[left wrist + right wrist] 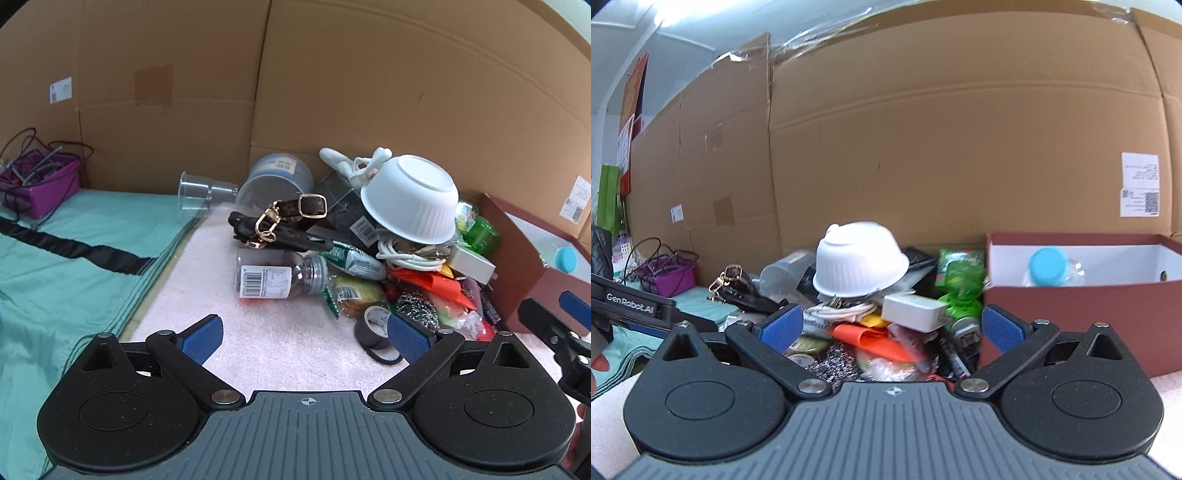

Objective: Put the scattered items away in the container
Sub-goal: 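Withdraw both grippers from the box back over the pile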

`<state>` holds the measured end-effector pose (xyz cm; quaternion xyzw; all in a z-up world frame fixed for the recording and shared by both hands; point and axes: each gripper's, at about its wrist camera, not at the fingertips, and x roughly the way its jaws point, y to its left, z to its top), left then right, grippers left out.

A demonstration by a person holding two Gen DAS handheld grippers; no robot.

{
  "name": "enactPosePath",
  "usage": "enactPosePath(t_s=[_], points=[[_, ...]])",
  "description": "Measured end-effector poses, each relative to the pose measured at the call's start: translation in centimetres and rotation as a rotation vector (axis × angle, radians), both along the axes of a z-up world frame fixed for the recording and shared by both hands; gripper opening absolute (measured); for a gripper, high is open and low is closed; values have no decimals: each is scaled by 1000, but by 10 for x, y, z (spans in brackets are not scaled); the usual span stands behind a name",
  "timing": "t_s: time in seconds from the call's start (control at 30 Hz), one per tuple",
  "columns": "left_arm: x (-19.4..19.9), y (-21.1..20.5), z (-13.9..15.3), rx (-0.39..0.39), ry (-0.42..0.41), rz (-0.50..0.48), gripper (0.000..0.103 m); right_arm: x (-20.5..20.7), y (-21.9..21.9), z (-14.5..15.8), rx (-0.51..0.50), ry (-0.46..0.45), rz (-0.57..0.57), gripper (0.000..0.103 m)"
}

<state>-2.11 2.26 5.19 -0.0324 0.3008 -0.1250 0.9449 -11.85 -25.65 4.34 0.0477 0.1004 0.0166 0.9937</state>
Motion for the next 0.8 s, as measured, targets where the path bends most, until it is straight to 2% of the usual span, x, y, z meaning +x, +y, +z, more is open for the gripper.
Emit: enactPosePath(t_s=[0.17,0.23,0.33,0.5,0.63,0.8], points=[[-1,-14,-16,58,-27,13,103,12,1,-13,18,34,-23,103],[3,-18,-24,83,-5,26,103,14,-3,-15,29,37,-25,103],[9,-18,-35,74,40,39,103,16,-6,-17,43,47,-29,103],[11,-24,-48,128,44,55,103,19,-9,-19,64,67,-35,103],[11,-27,-54,144,39,51,103,21,-8,-19,56,87,-47,103],[14,-21,-59,112,60,67,103,24,-6,-20,42,108,-33,103]])
